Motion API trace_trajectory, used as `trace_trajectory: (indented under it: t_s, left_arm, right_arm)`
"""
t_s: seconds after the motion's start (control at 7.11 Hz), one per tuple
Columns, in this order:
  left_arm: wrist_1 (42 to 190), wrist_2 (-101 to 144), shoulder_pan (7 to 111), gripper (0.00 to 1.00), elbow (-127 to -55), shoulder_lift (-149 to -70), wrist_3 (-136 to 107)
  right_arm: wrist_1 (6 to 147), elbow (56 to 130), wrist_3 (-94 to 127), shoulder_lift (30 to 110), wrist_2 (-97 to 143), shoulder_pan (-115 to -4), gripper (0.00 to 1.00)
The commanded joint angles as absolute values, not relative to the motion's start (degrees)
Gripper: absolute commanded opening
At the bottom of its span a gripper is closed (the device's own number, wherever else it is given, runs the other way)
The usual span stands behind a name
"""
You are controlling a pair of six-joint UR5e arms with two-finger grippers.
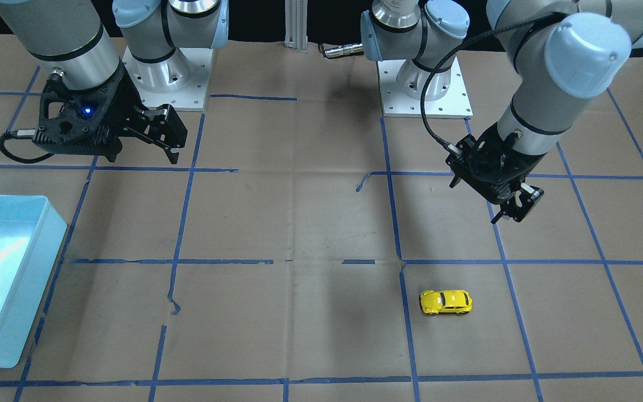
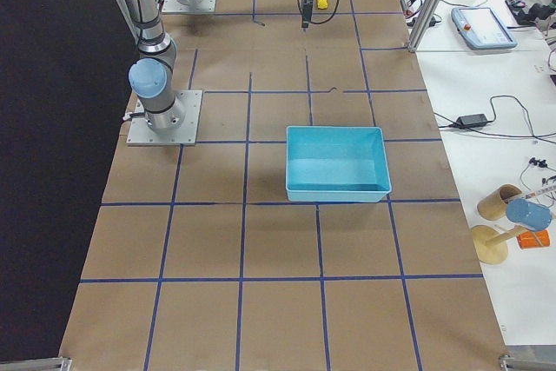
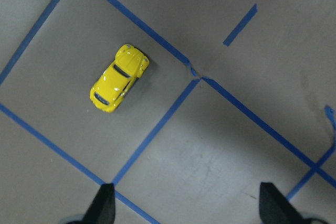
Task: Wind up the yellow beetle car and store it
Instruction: 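Lower the left gripper onto the yellow beetle car and grasp it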
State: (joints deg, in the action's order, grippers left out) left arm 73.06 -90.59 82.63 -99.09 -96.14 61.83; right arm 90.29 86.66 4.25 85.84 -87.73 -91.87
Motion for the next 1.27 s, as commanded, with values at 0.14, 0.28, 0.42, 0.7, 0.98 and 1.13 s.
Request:
trace_trajectory:
  t_s: [0.14, 0.28, 0.42, 0.7, 0.98, 1.13]
  left_arm:
    - [52.4, -90.7, 82.4, 0.98, -103.2, -106.8, 85.5]
    - [49.7, -90.8, 82.4, 0.98, -102.3, -109.5, 89.8]
    - [49.6, -90.7, 82.4, 0.98, -102.0, -111.8, 90.8]
    - [49.6, -90.7, 82.4, 0.97, -99.9, -116.1, 94.9]
    - [49.6, -90.6, 82.5, 0.97, -98.3, -118.8, 95.4]
    - [49.5, -90.6, 82.4, 0.94, -98.3, -118.9, 95.5]
  right_arm:
    - [92.5, 86.7, 4.1, 85.2, -87.8, -93.4, 1.0]
    - [92.5, 86.7, 4.2, 85.2, -87.6, -93.4, 1.0]
    - [92.4, 86.7, 4.5, 84.8, -87.7, -93.4, 1.0]
    - [91.6, 86.8, 5.4, 84.7, -88.0, -93.4, 1.0]
    - [91.2, 87.0, 5.4, 85.1, -88.3, -92.9, 1.0]
    - [91.4, 86.9, 5.4, 84.7, -88.2, -92.7, 1.0]
